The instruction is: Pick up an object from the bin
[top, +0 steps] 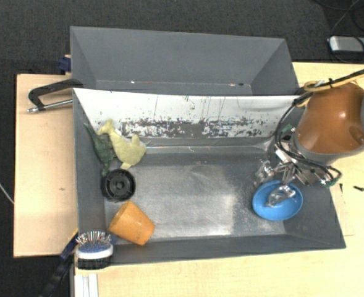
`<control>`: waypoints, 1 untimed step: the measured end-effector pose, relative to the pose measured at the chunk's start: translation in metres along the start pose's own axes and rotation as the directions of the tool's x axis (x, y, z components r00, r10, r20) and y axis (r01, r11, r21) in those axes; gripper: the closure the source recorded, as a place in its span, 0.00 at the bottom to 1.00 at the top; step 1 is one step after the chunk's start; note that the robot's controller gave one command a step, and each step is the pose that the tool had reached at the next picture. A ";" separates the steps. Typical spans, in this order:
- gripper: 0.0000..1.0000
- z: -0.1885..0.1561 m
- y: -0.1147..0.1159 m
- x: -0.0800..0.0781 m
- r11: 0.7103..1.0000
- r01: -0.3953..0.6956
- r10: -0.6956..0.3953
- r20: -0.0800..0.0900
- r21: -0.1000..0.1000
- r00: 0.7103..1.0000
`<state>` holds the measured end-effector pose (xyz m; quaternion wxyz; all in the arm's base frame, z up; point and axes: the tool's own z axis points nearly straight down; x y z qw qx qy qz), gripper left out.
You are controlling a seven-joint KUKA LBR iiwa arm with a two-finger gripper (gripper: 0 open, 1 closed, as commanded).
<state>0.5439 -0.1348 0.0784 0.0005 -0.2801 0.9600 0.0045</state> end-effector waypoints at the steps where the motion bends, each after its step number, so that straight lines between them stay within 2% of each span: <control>1: 1.00 -0.141 0.003 -0.015 0.999 -0.052 0.051 0.010 0.018 0.999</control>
Offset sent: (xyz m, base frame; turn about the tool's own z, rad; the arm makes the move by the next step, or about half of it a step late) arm 0.0079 0.0091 0.1353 0.0509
